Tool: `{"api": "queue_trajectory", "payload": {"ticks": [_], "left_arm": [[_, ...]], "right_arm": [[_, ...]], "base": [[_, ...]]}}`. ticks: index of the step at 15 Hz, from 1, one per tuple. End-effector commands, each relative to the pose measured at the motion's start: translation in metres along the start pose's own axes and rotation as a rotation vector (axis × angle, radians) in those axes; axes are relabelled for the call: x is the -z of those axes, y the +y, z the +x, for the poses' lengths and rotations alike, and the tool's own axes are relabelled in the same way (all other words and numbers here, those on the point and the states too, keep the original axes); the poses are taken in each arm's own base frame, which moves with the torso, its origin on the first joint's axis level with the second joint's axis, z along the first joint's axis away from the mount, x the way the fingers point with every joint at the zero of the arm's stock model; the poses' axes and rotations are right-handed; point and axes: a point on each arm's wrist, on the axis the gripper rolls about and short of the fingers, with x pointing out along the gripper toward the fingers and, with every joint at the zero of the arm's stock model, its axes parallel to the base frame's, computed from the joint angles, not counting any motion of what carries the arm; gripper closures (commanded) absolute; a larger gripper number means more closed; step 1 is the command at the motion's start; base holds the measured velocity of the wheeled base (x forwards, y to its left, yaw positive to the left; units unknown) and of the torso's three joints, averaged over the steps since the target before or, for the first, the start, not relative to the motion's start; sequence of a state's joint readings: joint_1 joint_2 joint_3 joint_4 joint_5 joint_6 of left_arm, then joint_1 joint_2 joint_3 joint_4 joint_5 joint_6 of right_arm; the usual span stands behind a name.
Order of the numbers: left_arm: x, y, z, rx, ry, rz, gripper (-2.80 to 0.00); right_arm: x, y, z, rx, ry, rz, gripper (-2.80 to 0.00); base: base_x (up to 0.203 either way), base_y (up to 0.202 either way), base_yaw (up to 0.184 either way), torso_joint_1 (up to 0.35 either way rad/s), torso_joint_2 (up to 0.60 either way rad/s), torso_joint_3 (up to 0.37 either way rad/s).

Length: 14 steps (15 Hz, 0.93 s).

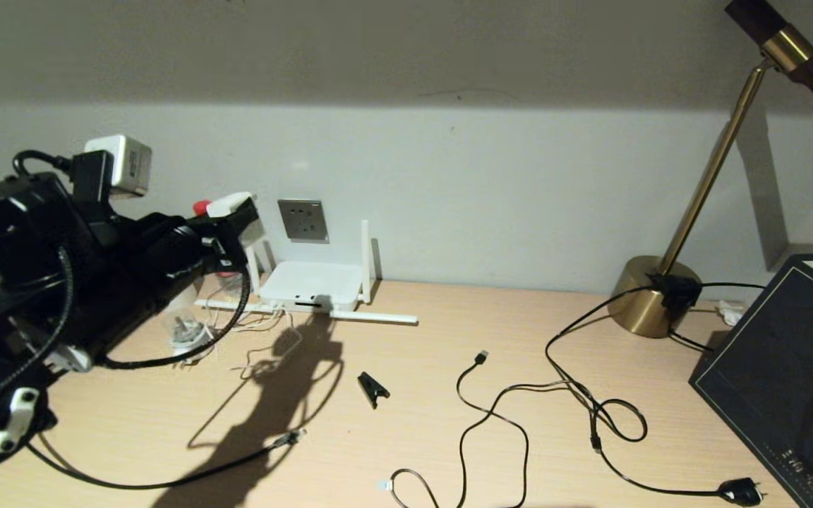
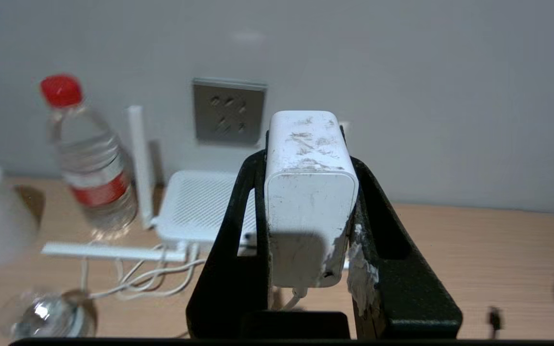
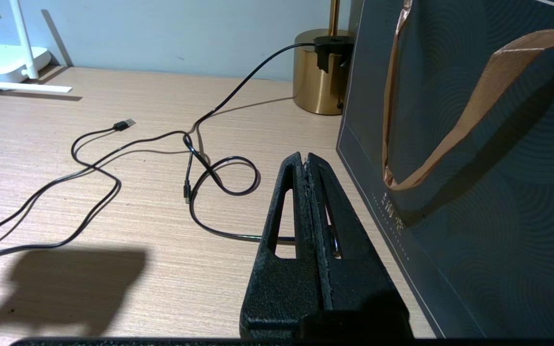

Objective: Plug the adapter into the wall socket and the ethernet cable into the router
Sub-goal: Align plug and socket

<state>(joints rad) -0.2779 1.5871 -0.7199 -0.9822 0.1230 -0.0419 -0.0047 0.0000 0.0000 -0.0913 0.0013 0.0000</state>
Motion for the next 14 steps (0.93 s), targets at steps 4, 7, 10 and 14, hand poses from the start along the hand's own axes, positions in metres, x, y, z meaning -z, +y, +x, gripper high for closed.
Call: {"api": "queue_trajectory", "payload": {"ticks": [4, 7, 10, 14], "left_arm": [[0.05, 0.002, 0.026, -0.033, 0.024, 0.026, 0.0], [0.07, 0.001, 0.043, -0.031, -0.014, 0.051, 0.0], [0.091, -0.001, 0.062, -0.004, -0.045, 0.057, 0.0], [0.116, -0.005, 0.104, 0.035, -0.112, 0.104, 0.0]], "right_arm": [[0.01, 0.0, 0.002, 0.0, 0.036, -0.001, 0.0], [0.01, 0.0, 0.002, 0.0, 0.036, -0.001, 0.0], [0.01, 0.0, 0.002, 0.0, 0.036, -0.001, 0.0], [0.01, 0.0, 0.002, 0.0, 0.035, 0.0, 0.0]], "base": [[0.0, 0.0, 0.0, 0.0, 0.0, 0.0], [0.0, 0.0, 0.0, 0.0, 0.0, 0.0], [0.0, 0.0, 0.0, 0.0, 0.0, 0.0], [0.0, 0.0, 0.0, 0.0, 0.0, 0.0]]}}
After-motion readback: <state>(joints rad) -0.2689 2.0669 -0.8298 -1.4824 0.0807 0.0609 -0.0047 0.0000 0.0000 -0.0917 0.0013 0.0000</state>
